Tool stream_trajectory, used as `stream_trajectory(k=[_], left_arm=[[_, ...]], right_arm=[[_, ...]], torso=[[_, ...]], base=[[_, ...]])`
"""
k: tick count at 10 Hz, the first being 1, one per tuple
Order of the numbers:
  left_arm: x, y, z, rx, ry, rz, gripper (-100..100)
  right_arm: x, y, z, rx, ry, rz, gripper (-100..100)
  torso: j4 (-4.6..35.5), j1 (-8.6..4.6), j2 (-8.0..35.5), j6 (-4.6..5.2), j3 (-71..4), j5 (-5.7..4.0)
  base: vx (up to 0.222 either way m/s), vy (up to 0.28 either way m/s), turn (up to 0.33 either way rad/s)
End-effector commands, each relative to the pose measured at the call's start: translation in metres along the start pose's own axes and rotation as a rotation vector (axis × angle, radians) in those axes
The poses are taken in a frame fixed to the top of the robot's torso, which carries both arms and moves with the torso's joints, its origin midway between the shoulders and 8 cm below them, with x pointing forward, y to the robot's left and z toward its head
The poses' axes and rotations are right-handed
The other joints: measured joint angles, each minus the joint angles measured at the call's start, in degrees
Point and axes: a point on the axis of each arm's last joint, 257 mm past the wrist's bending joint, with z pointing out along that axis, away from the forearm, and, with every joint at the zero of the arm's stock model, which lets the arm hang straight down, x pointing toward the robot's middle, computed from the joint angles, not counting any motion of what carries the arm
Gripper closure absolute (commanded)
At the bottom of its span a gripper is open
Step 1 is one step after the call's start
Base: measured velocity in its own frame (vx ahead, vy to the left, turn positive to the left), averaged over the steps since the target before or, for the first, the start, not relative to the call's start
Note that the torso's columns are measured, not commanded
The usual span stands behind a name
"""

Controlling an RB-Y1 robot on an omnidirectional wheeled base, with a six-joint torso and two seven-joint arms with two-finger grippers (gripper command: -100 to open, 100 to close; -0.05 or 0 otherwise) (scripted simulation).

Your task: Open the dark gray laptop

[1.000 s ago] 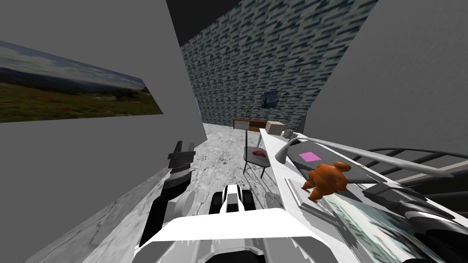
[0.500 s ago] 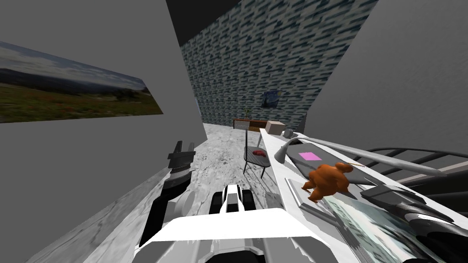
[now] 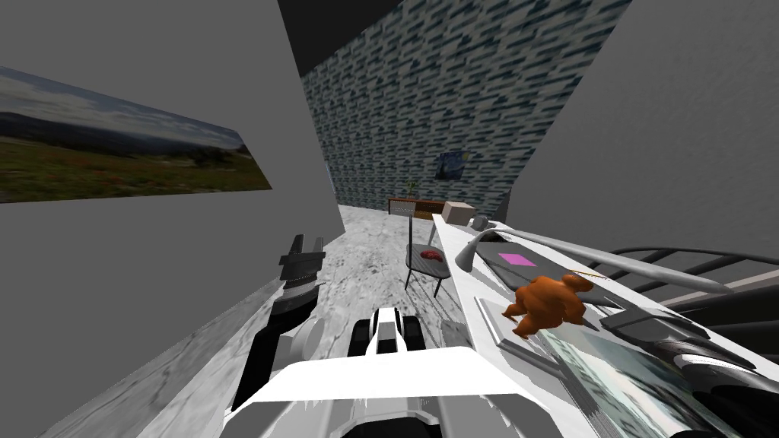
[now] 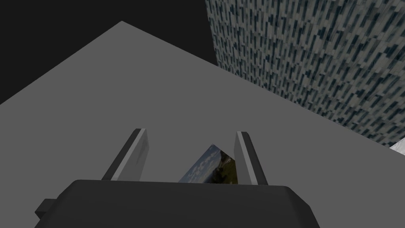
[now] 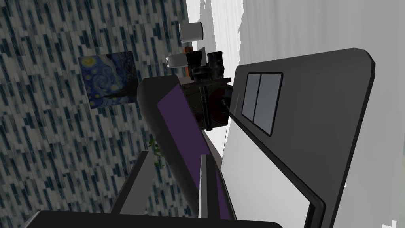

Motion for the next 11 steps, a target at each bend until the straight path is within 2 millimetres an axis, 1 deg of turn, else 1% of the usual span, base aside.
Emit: stream_trajectory(k=[1,2,3,4,5,6,7,8,9,10,11], left_arm=[[0.000,0.000,0.000,0.000,0.000,0.000,0],[0.000,0.000,0.000,0.000,0.000,0.000,0],[0.000,0.000,0.000,0.000,0.000,0.000,0],[0.000,0.000,0.000,0.000,0.000,0.000,0],[0.000,0.000,0.000,0.000,0.000,0.000,0],[0.000,0.000,0.000,0.000,0.000,0.000,0],[0.000,0.000,0.000,0.000,0.000,0.000,0],[0.000,0.000,0.000,0.000,0.000,0.000,0],[0.000,0.000,0.000,0.000,0.000,0.000,0],[0.000,0.000,0.000,0.000,0.000,0.000,0],[0.000,0.000,0.000,0.000,0.000,0.000,0]], right_arm=[[-0.007,0.003,0.020,-0.001,-0.001,0.047,100],[-0.004,0.015,0.025,-0.014,0.008,0.065,100],[-0.007,0.030,0.031,-0.034,0.009,0.082,100],[-0.014,0.034,0.035,-0.039,-0.003,0.088,100],[-0.014,0.035,0.035,-0.041,-0.004,0.088,100],[-0.014,0.030,0.054,-0.027,0.016,0.133,100],[-0.015,0.044,0.058,-0.050,0.020,0.141,100],[-0.024,0.055,0.066,-0.062,0.008,0.155,100],[-0.030,0.066,0.067,-0.082,-0.001,0.153,100],[-0.031,0.047,0.078,-0.061,0.001,0.142,-100],[-0.024,0.049,0.078,-0.063,0.017,0.148,-100]], torso=[[-0.01,-0.10,-0.02,0.07,0.00,-0.06],[-0.02,-0.21,0.02,-0.46,0.05,-0.22],[-0.04,-0.32,-0.03,-0.29,0.05,-0.33],[-0.14,-0.49,-0.31,-0.03,-0.09,-0.44],[-0.18,-0.42,-0.46,-0.07,-0.23,-0.36],[-0.15,-0.25,-0.41,-0.11,-0.23,-0.22],[-0.03,-0.10,-0.18,-0.56,-0.13,-0.07],[0.00,0.03,-0.07,-0.37,-0.02,-0.06],[-0.12,-0.02,-0.34,-0.28,-0.13,-0.23],[-0.23,-0.04,-0.55,-0.30,-0.25,-0.38],[-0.13,0.02,-0.30,-0.15,-0.18,-0.15]], base=[[-0.112,0.018,0.235],[-0.183,0.008,0.123],[-0.093,0.003,0.054],[-0.029,-0.002,-0.035],[-0.009,-0.002,-0.032],[-0.116,0.011,0.239],[-0.171,0.006,0.191],[-0.085,0.000,-0.005],[-0.013,0.000,-0.009],[-0.060,0.034,0.053],[-0.071,0.035,0.048]])
